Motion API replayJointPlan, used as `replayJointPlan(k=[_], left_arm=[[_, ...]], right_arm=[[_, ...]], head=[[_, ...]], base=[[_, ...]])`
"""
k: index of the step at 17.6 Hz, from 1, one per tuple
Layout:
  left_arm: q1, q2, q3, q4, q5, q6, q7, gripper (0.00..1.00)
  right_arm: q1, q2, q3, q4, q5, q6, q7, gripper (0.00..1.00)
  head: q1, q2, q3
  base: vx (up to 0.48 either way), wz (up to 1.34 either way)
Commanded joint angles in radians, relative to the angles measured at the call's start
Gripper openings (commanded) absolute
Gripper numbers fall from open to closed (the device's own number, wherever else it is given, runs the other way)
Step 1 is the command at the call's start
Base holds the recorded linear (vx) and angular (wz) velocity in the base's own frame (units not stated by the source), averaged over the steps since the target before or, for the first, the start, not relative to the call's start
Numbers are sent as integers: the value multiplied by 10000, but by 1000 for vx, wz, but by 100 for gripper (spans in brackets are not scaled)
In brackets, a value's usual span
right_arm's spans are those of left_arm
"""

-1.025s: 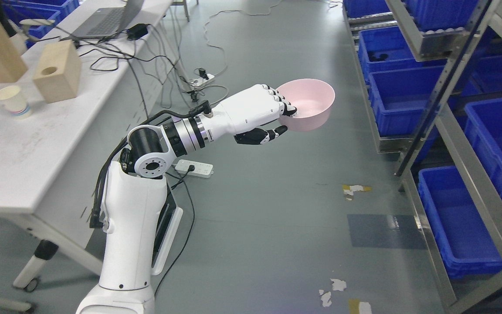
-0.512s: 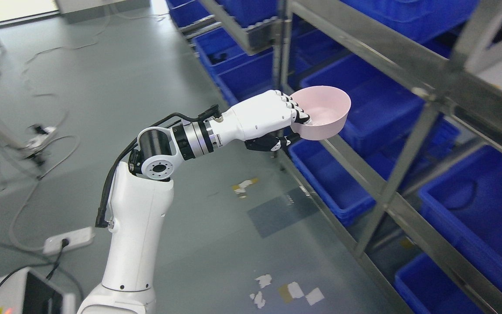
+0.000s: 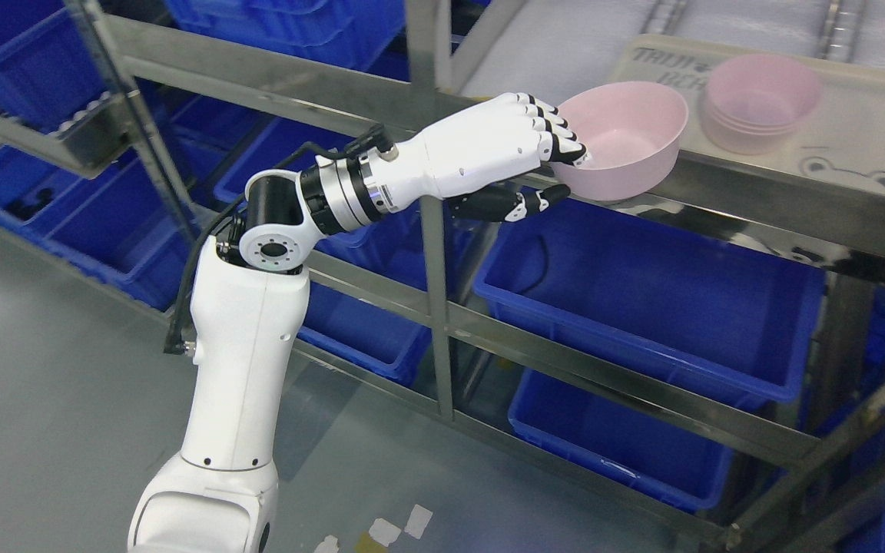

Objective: Stack pink IKEA bowl on shelf middle layer
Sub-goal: 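Lower the pink bowl onto the pink bowl on the tray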

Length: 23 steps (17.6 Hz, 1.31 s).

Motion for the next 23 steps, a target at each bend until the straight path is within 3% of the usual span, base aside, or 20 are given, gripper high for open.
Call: replayJointPlan(k=[1, 3, 7, 14, 23], left_arm=[[-1307, 458, 1570, 1400, -966, 3, -257, 1], [-1964, 934, 1787, 2579, -1396, 3, -257, 1], [-3054, 906, 1376, 3964, -2531, 3, -577, 1], [-3211, 829, -543, 4212, -3621, 3, -748, 1], [-3318, 460, -728, 4196, -4358, 3, -717, 1]], right_arm=[[224, -175, 2, -175, 0, 3, 51, 100], [224, -175, 2, -175, 0, 3, 51, 100], [224, -175, 2, -175, 0, 3, 51, 100], [224, -175, 2, -175, 0, 3, 51, 100], [224, -175, 2, -175, 0, 3, 51, 100]], head=[[0, 0, 0], [0, 0, 0], [0, 0, 0], [0, 0, 0], [0, 0, 0]], base=[[25, -784], [46, -772], [94, -561], [92, -323], [17, -4]])
